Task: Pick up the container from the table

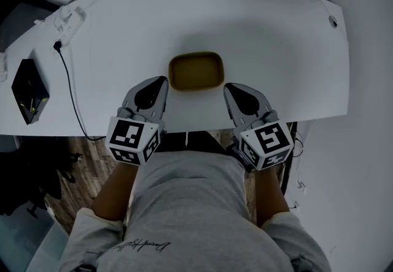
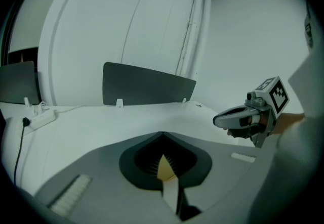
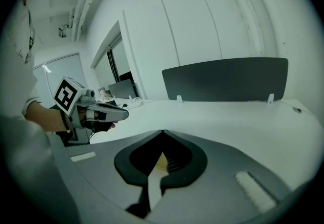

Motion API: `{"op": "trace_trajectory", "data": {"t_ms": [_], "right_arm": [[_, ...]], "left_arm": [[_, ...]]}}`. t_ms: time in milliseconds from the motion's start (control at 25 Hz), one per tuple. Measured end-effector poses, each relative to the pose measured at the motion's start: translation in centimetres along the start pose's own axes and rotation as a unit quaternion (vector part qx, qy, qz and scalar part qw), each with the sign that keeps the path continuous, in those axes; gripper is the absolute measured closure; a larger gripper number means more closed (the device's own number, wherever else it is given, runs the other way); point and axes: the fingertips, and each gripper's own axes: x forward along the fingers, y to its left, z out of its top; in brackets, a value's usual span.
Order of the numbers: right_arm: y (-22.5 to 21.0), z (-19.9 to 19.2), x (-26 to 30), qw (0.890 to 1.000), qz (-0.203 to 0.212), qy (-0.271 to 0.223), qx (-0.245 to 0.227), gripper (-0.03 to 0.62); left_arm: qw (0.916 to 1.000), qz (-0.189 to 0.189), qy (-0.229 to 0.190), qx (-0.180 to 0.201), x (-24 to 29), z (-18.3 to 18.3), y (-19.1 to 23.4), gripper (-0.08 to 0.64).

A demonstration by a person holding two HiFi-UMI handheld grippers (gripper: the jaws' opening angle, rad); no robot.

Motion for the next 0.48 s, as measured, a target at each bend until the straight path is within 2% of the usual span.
{"op": "trace_trajectory", "data": {"t_ms": [480], "right_arm": [[-1.2,-1.4,1.3,1.0,-0.003,0.014,0.014,0.577]], "left_arm": [[0.9998,0.006,0.017,-0.013,2.0,-1.7,1.2,0.56]]}}
